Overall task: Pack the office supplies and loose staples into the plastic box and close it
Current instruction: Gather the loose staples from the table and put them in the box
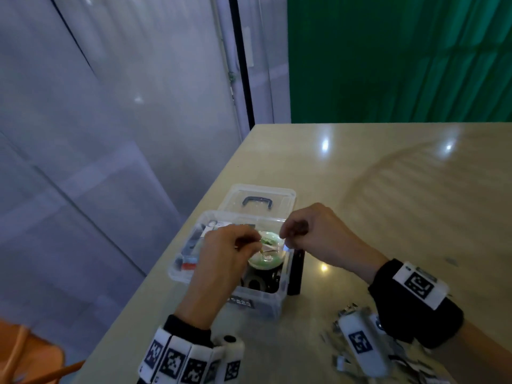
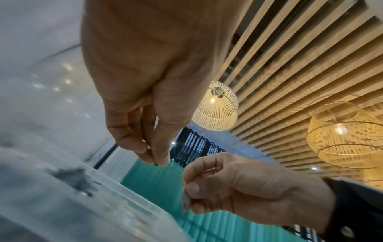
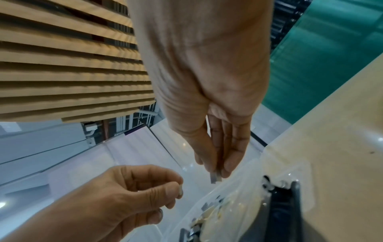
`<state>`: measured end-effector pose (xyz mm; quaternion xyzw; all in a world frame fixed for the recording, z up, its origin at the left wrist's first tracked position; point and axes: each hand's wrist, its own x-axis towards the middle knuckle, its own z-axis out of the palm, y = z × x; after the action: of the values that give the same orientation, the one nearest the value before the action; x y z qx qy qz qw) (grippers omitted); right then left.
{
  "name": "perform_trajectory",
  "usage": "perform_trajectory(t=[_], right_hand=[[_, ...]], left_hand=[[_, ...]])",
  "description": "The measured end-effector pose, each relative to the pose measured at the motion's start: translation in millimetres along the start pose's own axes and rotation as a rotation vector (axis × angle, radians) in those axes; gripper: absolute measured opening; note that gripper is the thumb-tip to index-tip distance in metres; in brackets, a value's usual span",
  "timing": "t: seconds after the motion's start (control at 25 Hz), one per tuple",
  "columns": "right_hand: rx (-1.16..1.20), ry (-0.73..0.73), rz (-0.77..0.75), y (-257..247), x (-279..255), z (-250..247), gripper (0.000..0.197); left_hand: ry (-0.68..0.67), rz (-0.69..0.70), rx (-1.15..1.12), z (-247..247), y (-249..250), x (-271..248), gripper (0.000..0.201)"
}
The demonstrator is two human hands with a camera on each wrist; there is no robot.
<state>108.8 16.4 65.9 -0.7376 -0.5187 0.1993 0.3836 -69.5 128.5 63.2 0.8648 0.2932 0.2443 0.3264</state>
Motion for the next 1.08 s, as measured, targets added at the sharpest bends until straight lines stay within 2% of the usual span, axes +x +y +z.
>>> perform_trajectory(t=[0.12,0.2,0.4,0.56,0.84,1.08], right_hand=[[0.02,-0.076,-0.05,-14,22,25,0.019],[0.017,-0.121,-0.066,-21,36,41,0.018],[0.02,-0.128,-0.077,-32,60,67,0.019],[0.007,-0.094,-0.071,-30,64,73,0.015],[0.0,-0.064,-0.081,-16,26,27,0.012],[-0.076,-0.018,0.01,13,-37,-25,0.006]], left_hand=[[0.069,-0.088,0.058,-27,-30,2,0.012],[0.069,-0.117,0.071,-36,-42,3,0.014],[0.058,-0.097,0.133,-34,-53,10,0.012],[0.026,-0.069,0.199,-28,-57,12,0.019],[0.076,0.033,0.137,-29,-35,11,0.016],[-0.05,0.125,-0.008,14,22,1,0.008]])
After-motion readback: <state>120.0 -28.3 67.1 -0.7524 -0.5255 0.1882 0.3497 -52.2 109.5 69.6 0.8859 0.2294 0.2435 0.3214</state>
